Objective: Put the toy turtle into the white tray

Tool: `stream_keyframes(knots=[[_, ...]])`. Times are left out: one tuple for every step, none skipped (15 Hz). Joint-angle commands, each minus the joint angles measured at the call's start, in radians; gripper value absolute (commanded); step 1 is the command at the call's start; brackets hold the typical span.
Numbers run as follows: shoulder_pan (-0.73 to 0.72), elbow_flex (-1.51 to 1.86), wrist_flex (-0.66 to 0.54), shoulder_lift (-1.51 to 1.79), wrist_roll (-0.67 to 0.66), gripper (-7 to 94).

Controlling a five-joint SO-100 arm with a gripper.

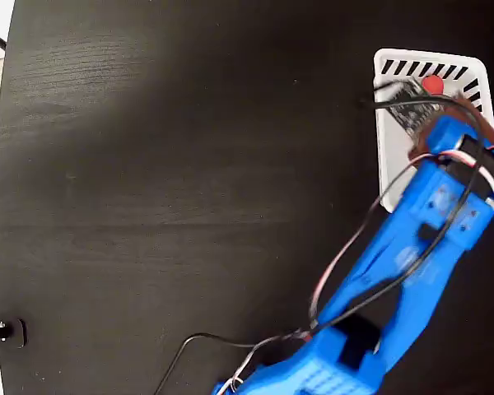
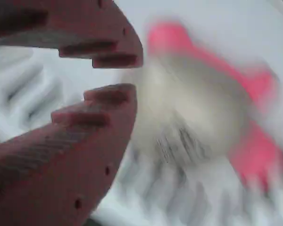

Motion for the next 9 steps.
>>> stream_keyframes(knots=[[-0.081,0.094,-0.026,0.311,0.025,0],[-0.147,0.196,-0.048,0.410,0.028,0],[-0.230,0.328,-0.087,0.518,0.029,0],[-0.324,0.489,-0.160,0.640,0.035,0],[-0.414,0.627,-0.221,0.733,0.043,0],[-0.491,0.775,-0.291,0.830,0.048,0],[-0.546,0.905,-0.341,0.916,0.051,0],[-0.589,1.048,-0.391,1.008,0.041,0],[-0.617,1.213,-0.460,1.111,0.017,0]])
